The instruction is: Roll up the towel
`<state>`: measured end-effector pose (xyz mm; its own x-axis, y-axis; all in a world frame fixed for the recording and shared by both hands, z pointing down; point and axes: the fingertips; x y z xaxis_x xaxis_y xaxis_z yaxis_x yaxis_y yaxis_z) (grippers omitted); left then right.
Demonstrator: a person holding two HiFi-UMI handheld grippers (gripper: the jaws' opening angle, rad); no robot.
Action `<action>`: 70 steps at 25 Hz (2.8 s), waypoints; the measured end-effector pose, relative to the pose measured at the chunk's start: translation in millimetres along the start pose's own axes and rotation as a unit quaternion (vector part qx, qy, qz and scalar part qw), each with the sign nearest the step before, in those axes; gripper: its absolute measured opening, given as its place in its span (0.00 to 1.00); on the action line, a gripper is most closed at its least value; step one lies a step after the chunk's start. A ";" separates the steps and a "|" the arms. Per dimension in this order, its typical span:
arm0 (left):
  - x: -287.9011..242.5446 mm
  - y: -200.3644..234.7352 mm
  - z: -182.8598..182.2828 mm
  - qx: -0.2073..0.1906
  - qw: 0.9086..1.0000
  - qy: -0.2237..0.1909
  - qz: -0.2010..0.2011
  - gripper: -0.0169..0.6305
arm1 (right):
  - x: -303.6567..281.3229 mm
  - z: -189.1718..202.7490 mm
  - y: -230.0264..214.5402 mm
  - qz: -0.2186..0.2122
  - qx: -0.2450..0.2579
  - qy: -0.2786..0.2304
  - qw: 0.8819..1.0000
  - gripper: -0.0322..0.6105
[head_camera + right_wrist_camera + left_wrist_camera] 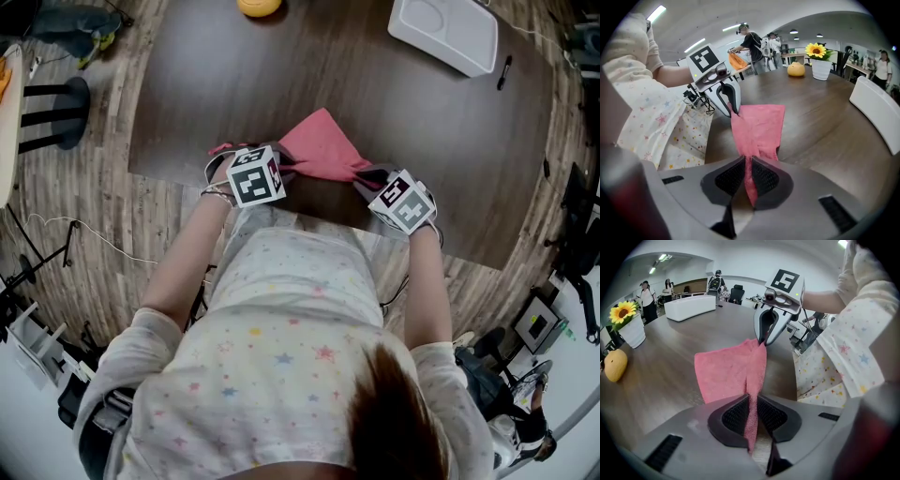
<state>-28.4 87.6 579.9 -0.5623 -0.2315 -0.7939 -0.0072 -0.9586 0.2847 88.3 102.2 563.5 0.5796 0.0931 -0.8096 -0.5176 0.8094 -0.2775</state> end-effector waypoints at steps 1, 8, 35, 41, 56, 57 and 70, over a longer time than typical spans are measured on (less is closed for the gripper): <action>-0.4 0.5 -1.0 0.002 1.000 0.001 0.007 0.11 | 0.2 0.6 -1.2 -0.003 -0.005 0.002 1.000 0.12; 5.0 8.6 -8.7 0.037 0.999 -0.002 0.033 0.11 | 3.2 -5.1 -11.3 -0.011 -0.037 -0.009 0.999 0.11; 17.0 34.4 -13.1 -0.028 0.994 -0.040 -0.094 0.21 | 2.5 -9.2 -58.1 0.098 -0.038 -0.021 0.994 0.16; 4.6 34.5 2.3 -0.038 0.993 -0.024 -0.113 0.22 | 11.9 -3.7 -64.4 0.113 -0.048 -0.030 0.992 0.19; 6.2 40.8 5.0 -0.051 0.990 -0.027 -0.128 0.20 | 9.2 -44.4 -16.3 0.087 0.045 -0.069 0.993 0.20; 6.4 41.2 4.9 -0.051 0.990 -0.027 -0.128 0.20 | 2.2 -39.6 -14.2 0.085 0.053 -0.057 0.993 0.20; 8.5 39.5 6.3 -0.052 0.991 -0.032 -0.120 0.13 | -19.7 -19.0 -19.8 0.099 0.090 -0.001 0.991 0.12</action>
<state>-38.7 48.8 587.8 -0.6054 0.0132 -0.7958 -0.0636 -0.9975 0.0318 75.2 73.3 575.1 0.4791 0.2625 -0.8376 -0.5009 0.8653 -0.0154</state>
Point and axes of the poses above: the fingertips, and each gripper's own axes: x backward along the fingers, y to its left, z out of its underside, and after that the axes turned 6 degrees about -y, right-handed
